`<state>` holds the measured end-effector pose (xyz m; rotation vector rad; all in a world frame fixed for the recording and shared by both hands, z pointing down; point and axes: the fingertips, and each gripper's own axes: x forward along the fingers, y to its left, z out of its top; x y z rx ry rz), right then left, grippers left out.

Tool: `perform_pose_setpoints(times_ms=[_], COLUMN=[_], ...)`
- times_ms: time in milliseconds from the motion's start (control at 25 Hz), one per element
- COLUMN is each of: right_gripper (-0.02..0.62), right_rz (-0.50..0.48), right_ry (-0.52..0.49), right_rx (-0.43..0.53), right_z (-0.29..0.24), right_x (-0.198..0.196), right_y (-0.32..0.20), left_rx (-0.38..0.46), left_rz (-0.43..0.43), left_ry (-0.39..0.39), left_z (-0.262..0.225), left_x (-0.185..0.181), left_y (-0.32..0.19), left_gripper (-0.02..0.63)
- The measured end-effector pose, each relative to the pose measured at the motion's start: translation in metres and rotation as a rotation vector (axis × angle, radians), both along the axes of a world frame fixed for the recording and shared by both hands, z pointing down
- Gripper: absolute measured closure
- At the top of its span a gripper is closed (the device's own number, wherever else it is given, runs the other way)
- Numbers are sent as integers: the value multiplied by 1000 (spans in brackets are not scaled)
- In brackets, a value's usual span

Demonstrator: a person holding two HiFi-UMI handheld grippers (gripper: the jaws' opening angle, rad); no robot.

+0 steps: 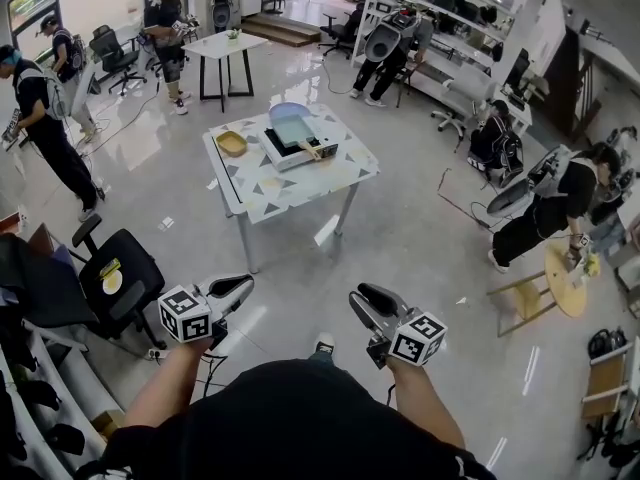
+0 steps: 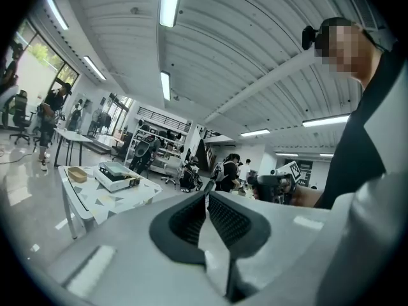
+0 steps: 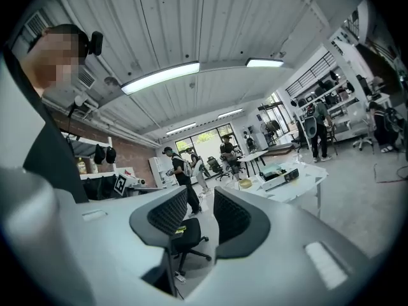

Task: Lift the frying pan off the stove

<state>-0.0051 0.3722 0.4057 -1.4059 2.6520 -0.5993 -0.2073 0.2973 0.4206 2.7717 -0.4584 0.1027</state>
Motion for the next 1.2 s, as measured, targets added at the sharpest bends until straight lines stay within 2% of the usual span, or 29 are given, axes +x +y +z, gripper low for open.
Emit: perform_pose_setpoints(times_ms=[160,360,640,1200], right_gripper=[414,414,414,414], right_rz=[-13,-5,-17,-29], right_ry=[33,31,21,-6], right_rx=[15,17,3,-34], right_z=[1,4,17,29], right_x=[-1,9,23,68], right_y=[-6,-17,-42,-101], left_rx=[14,1,-12,-50], left_rz=[-14,-37,-63,-72], left_ry=[-24,-38,-51,-69], left_z=[1,7,16,26], left_x=[4,7,16,62], left_y=[-8,-17,-40,-90], left_gripper=[551,528,522,523])
